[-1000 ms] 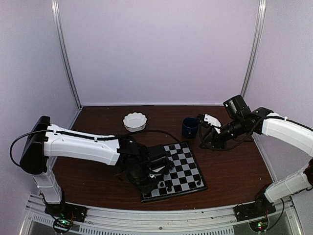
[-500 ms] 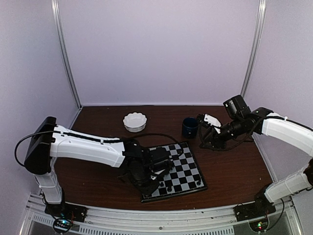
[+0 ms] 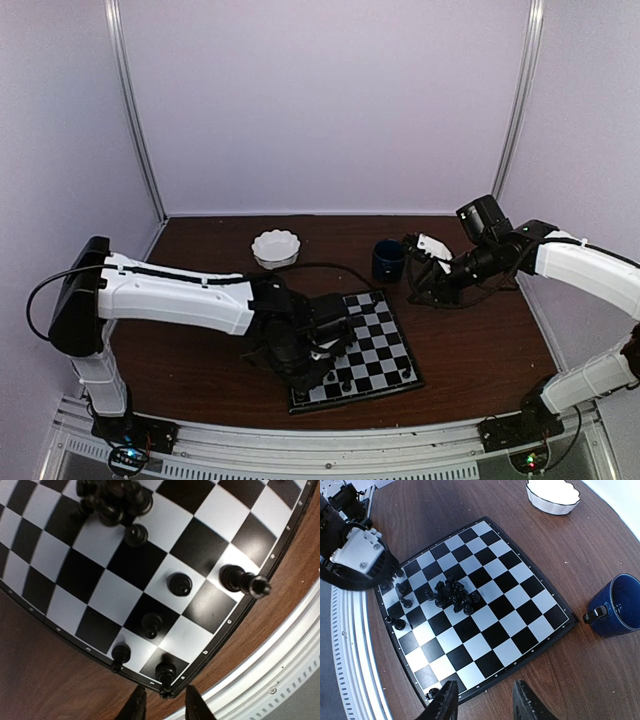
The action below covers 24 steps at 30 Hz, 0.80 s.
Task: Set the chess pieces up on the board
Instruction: Place the rook at h8, then pick up the pawn from the chessboard.
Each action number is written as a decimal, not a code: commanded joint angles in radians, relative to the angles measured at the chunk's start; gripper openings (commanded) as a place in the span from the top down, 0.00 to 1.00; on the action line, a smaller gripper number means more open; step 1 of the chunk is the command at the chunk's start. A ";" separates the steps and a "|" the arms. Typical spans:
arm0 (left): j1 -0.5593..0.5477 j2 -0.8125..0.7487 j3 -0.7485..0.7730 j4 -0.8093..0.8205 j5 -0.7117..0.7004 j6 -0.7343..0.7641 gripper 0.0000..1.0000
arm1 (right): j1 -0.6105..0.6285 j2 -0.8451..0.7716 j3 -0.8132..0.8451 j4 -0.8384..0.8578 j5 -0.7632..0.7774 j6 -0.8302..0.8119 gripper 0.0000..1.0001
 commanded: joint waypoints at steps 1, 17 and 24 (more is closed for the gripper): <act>-0.001 -0.100 0.089 -0.041 -0.087 0.035 0.68 | -0.008 -0.009 -0.009 0.015 -0.006 -0.012 0.61; 0.142 0.135 0.343 -0.029 0.097 0.087 0.72 | -0.013 -0.021 -0.011 0.014 0.004 -0.016 0.61; 0.157 0.214 0.352 -0.038 0.126 0.047 0.70 | -0.014 -0.018 -0.012 0.013 0.000 -0.020 0.61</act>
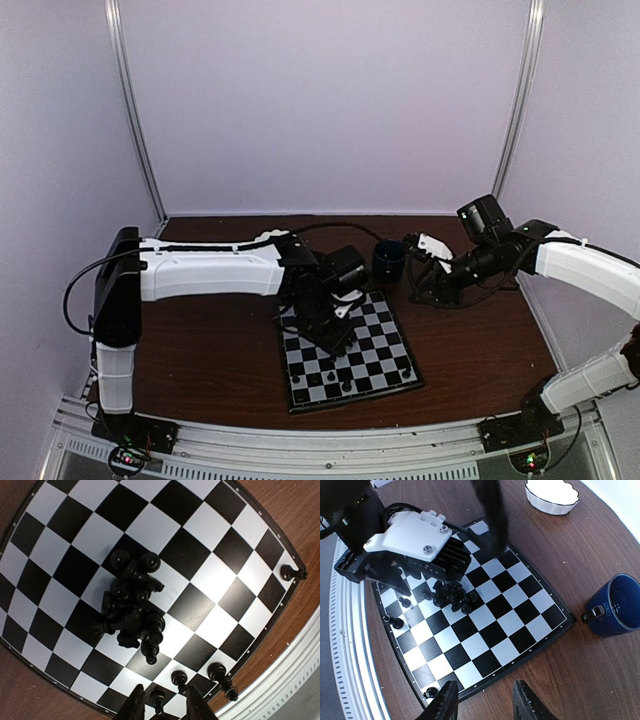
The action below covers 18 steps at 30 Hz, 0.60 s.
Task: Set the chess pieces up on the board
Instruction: Pick up the pawn from the chessboard.
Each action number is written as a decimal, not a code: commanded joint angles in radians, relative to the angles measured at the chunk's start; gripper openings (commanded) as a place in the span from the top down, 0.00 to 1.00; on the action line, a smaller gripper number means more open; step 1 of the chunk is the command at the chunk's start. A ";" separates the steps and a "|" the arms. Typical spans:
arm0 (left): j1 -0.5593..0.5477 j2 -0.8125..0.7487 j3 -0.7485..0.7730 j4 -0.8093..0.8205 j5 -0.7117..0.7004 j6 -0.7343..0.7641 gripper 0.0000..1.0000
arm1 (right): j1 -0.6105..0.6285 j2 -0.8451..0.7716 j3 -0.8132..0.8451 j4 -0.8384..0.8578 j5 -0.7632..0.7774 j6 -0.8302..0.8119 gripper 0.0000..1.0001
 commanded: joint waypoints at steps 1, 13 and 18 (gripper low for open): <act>0.012 0.039 0.034 -0.015 0.042 -0.019 0.71 | -0.007 -0.017 -0.012 0.013 0.000 -0.009 0.61; 0.034 0.092 0.038 -0.014 0.032 -0.020 0.76 | -0.007 -0.018 -0.012 0.012 -0.001 -0.010 0.61; 0.036 0.109 0.039 0.001 0.044 -0.015 0.78 | -0.007 -0.018 -0.013 0.012 -0.002 -0.010 0.61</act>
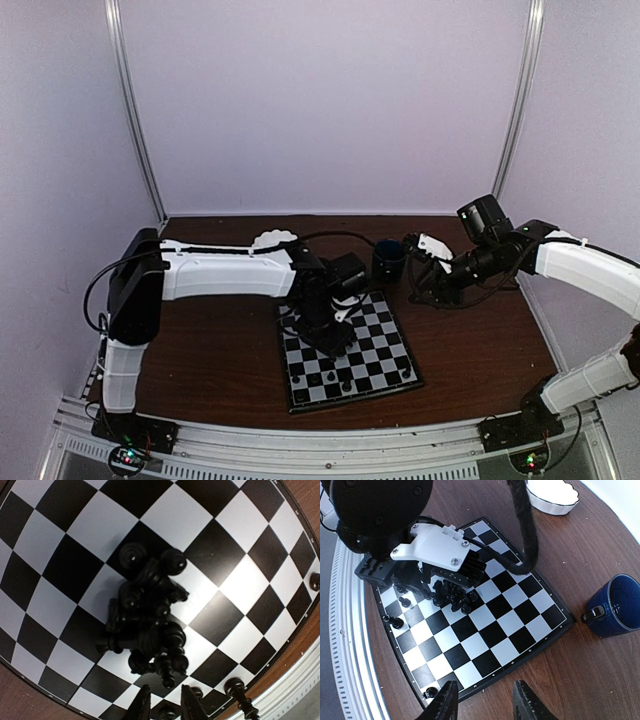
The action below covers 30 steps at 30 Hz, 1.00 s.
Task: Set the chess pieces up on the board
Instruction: Pick up the pawn from the chessboard.
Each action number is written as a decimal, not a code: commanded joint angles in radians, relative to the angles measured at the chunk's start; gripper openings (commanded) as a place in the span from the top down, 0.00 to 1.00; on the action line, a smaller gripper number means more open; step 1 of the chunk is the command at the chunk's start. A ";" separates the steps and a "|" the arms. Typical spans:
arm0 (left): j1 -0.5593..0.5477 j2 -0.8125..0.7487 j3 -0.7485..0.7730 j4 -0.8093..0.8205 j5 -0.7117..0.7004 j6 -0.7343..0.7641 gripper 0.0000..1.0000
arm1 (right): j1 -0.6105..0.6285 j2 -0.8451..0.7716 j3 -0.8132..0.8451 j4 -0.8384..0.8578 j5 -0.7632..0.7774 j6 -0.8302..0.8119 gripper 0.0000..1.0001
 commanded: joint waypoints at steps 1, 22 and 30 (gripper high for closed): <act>0.007 0.033 0.024 0.012 0.013 -0.003 0.79 | -0.006 -0.018 -0.013 0.012 -0.001 -0.006 0.61; 0.007 -0.023 0.000 -0.013 0.002 0.001 0.90 | -0.007 -0.016 -0.015 0.012 -0.004 -0.009 0.61; -0.042 -0.043 0.014 -0.011 0.039 0.028 0.90 | -0.007 -0.007 -0.013 0.012 -0.007 -0.011 0.61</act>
